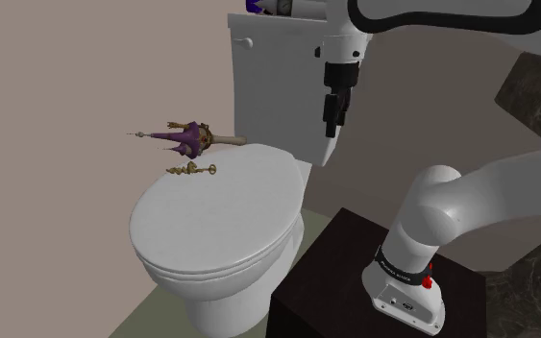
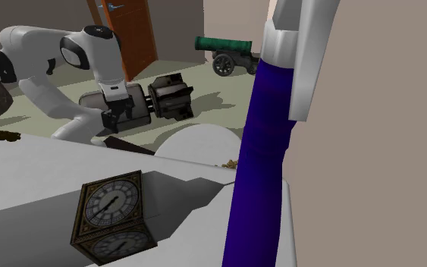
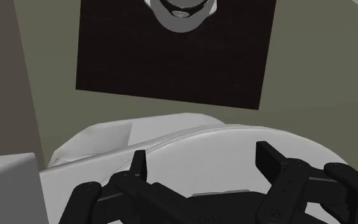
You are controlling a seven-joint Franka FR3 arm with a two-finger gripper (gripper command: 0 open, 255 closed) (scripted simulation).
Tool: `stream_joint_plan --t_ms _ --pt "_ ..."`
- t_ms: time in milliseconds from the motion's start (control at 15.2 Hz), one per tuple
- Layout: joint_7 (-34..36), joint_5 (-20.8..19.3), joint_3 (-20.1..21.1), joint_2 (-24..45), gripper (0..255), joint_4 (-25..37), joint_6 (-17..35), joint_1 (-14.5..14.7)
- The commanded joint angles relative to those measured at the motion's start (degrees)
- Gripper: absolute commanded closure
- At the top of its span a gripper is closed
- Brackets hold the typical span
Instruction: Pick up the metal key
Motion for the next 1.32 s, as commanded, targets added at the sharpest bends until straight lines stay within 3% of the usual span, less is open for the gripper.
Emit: stream_joint_plan --t_ms 0,594,1254 --pt "0.0 0.0 0.0 0.0 0 0.0 0.0 0.0" --pt "3.8 2.2 4.1 16.9 0 4.0 13.9 0.5" --pt "8.5 1.0 8.0 37.9 0 15.7 24.3 0.9"
